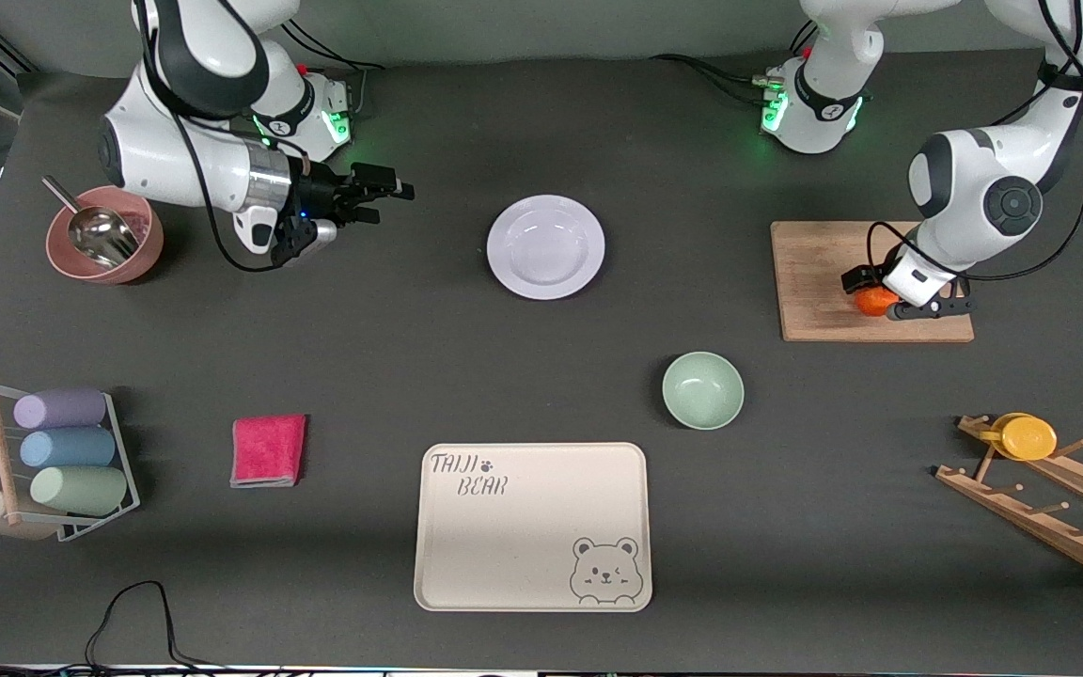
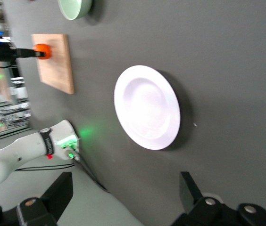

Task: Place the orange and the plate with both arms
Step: 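Grasp the orange with the left gripper while the right gripper grips the plate, then lift the orange off the cutting board with the left gripper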

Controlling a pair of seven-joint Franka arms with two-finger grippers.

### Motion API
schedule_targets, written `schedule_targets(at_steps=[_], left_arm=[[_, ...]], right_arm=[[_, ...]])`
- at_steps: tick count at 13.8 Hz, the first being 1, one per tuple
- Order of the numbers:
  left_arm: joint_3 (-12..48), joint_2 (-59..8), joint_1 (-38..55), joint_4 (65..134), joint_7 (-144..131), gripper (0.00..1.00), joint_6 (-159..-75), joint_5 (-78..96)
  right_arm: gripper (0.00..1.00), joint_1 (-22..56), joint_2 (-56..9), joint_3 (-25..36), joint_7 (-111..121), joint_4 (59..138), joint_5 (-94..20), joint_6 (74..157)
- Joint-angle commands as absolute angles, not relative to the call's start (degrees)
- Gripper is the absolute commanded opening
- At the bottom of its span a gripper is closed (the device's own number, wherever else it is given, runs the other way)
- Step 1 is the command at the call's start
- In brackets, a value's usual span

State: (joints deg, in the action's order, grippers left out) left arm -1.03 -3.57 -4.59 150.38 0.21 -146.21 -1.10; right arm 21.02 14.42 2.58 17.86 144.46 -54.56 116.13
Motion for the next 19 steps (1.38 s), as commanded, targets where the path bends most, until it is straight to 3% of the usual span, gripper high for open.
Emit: schedule_targets(at_steps=[1,3,8,11,15,19], left_arm=[[-1.58,-3.25,-4.30,151.17,6.12,0.01,-148.44,-1.23],[-1.67,-3.25,-4.75,151.17,7.12,0.00,-148.36,-1.23],[-1.67,-1.68,-4.48,150.74,6.77,0.00,-147.05,-1.23],[-1.58,3.49,-4.22,146.36,6.77,0.00,-137.24,-1.23],[-1.32,7.11,-4.22,128.37,6.15,0.00,-110.71,-1.32],[-1.06,5.89,-3.87,106.57,5.98,0.00,-86.71,-1.41]], right_arm=[[1.00,21.09,12.50,3.34,33.78,151.50,-67.27,118.65],[1.00,21.09,6.18,3.78,47.93,154.15,-77.48,118.74],[1.00,21.09,-8.85,7.38,70.28,154.51,-89.10,114.11],[1.00,21.09,-14.23,8.17,75.50,154.07,-93.86,112.15],[1.00,20.83,-18.10,8.35,76.99,152.49,-96.05,112.15],[0.99,20.83,-19.60,8.26,77.08,151.79,-96.94,112.32]])
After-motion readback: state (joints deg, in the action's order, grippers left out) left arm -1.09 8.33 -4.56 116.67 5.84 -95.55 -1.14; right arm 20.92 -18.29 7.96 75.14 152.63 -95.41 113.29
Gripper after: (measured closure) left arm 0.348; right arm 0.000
